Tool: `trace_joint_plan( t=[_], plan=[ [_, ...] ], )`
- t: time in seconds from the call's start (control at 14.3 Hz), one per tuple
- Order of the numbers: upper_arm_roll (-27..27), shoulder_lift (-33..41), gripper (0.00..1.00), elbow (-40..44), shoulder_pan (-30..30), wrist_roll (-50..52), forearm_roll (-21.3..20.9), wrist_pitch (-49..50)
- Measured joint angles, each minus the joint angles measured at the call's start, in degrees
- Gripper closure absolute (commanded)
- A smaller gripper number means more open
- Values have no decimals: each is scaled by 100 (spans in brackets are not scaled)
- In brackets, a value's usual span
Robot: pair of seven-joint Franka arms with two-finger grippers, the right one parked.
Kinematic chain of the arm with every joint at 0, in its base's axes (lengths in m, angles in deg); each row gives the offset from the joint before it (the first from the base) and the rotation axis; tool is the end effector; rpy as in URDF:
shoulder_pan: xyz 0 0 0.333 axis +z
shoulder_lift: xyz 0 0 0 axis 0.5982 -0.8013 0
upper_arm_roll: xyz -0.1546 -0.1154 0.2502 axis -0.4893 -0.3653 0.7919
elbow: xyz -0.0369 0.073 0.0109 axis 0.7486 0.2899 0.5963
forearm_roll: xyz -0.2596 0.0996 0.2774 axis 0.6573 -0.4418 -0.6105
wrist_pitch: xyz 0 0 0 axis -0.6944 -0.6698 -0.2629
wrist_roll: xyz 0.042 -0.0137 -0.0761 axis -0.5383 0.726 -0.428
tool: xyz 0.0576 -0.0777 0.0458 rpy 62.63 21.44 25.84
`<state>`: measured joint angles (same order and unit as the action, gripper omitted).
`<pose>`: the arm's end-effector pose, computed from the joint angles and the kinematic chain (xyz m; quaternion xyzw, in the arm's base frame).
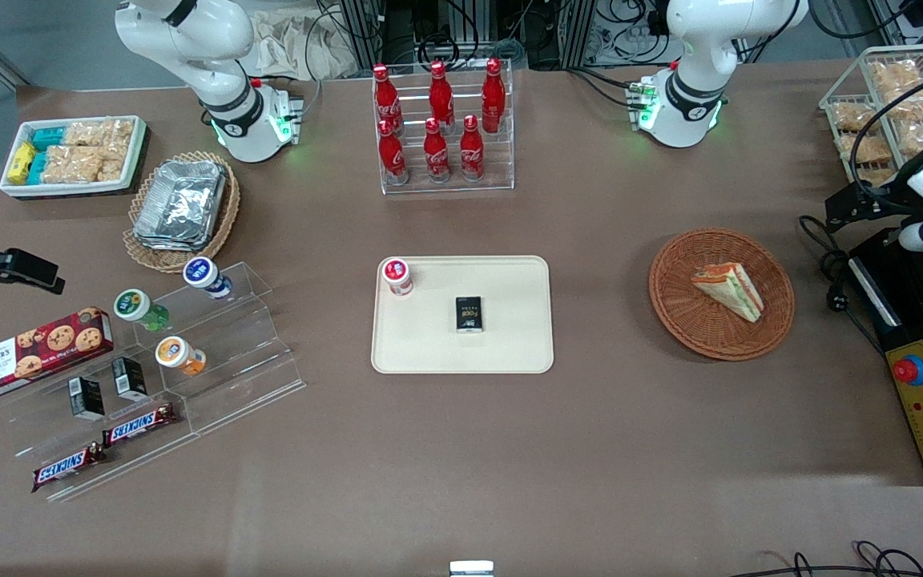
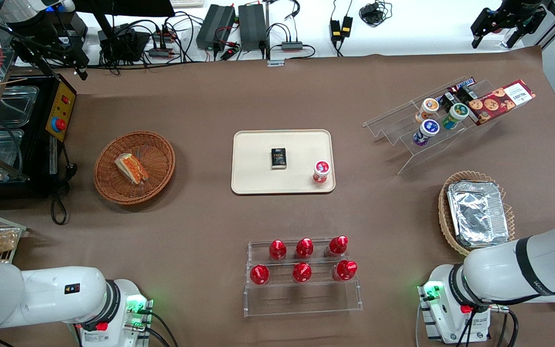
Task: Place sandwich from basket to tray
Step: 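Move the left gripper down over the wrapped sandwich in the wicker basket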
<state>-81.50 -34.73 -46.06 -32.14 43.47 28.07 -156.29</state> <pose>0.5377 0.0079 0.6038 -0.9987 0.0449 0.0216 0.0126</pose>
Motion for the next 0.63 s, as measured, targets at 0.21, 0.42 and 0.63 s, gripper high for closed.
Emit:
trace_joint_plan(
  t=[0.21, 0.42, 0.63],
  plan=[
    [-55, -68, 0, 93, -1, 4, 6, 21],
    [-227, -146, 0, 45, -2, 987, 26, 92],
    [-417, -139, 0, -579, -10, 2600, 72, -402]
  ],
)
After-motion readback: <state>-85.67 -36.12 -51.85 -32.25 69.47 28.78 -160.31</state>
